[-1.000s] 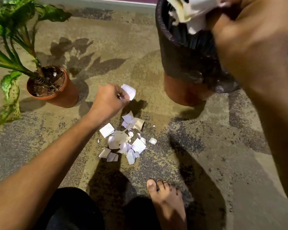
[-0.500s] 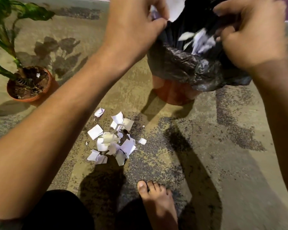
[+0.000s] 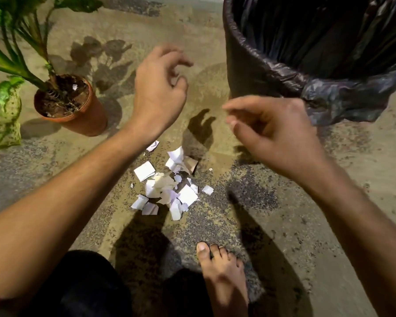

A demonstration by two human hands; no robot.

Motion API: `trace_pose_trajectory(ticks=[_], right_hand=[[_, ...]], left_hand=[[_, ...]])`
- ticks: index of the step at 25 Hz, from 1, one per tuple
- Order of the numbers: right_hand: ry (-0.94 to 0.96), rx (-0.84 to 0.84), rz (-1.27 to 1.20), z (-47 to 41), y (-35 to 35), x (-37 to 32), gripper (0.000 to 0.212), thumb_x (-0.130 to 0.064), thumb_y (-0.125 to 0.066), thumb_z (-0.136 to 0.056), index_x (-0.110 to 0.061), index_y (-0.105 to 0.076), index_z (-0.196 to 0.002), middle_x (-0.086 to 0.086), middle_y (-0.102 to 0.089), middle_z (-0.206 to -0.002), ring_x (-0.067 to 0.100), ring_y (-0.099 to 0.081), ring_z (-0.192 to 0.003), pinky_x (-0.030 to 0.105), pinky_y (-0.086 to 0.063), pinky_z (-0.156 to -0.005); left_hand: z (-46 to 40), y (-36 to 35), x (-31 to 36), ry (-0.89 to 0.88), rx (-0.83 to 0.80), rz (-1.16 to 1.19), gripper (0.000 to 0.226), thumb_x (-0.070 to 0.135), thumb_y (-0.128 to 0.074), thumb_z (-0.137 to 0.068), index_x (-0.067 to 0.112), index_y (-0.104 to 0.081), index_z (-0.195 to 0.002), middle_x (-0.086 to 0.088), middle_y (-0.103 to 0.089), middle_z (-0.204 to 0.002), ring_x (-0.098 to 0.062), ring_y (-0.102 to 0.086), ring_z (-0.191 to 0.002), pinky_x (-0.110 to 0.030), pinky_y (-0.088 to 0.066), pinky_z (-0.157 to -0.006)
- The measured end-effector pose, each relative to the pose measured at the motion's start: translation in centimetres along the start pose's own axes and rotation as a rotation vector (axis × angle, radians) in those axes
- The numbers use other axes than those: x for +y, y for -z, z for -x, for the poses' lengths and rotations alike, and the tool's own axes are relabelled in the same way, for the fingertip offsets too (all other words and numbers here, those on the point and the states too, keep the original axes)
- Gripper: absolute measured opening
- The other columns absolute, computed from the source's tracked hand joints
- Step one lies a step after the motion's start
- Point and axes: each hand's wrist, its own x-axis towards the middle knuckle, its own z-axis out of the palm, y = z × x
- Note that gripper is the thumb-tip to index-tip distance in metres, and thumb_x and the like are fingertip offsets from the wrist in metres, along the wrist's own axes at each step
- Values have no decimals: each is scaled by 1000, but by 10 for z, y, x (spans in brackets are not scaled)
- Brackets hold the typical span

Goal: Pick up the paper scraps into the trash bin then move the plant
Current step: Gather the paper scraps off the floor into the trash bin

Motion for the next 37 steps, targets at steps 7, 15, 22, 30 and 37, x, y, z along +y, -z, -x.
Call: trace_pose_trajectory(ticks=[7, 15, 22, 30, 37], right_hand=[[251, -110, 113, -78, 111, -26, 116, -57, -79, -70, -33, -3, -155, 0, -14, -163, 27, -30, -144, 46, -39, -109], [449, 76, 351, -100, 48, -67, 103, -57, -72, -76, -38, -6, -153, 8, -15, -159, 32, -37, -131, 43, -52, -89], [534, 190, 288, -105, 63, -80, 26, -9, -52, -91, -12, -65, -113, 8, -58, -122, 30, -66, -91, 39, -55, -85], [514, 352, 167, -84, 132, -71, 22, -2, -54, -87, -4, -64, -107, 12, -63, -100, 35, -64, -85, 41, -53, -74], [546, 1139, -84, -25, 269, -67, 20, 4, -63, -80, -6, -74, -94, 5, -72, -93, 21, -68, -77, 37, -56, -67]], left_hand=[[94, 11, -107, 454, -930, -397, 90, 37, -80, -71, 22, -31, -145, -10, -38, -144, -29, -48, -124, -29, -41, -97], [137, 6, -122, 462, -1040, -491, 119, 51, -85, -58, 31, -13, -149, -13, -24, -143, -37, -47, -124, -44, -44, -104], [142, -10, -117, 319, -804, -329, 43, 18, -66, -86, 21, -57, -128, -7, -59, -121, -27, -62, -104, -36, -52, -89], [85, 0, -101, 252, -511, -374, 18, 5, -50, -91, 9, -68, -91, -15, -67, -76, -38, -64, -81, -31, -38, -59], [25, 21, -27, 239, -189, -291, 16, 8, -56, -89, 6, -71, -88, -24, -67, -72, -41, -63, -76, -26, -31, -62]])
